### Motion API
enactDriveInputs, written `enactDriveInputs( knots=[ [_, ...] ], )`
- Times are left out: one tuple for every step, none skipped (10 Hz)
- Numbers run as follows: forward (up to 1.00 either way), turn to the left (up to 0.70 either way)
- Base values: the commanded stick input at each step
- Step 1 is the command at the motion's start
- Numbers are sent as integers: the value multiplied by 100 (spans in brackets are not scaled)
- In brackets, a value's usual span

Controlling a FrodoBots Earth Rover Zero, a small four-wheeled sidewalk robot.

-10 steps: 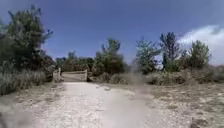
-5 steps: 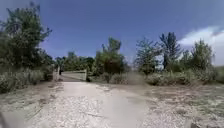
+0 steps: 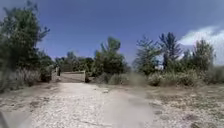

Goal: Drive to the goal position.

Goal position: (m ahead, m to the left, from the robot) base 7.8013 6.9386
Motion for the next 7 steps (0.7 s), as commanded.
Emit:
enactDriveInputs(
  knots=[
    [45,27],
    [45,27],
    [45,27],
    [45,27],
    [45,27],
    [45,27],
    [45,27]
  ],
)
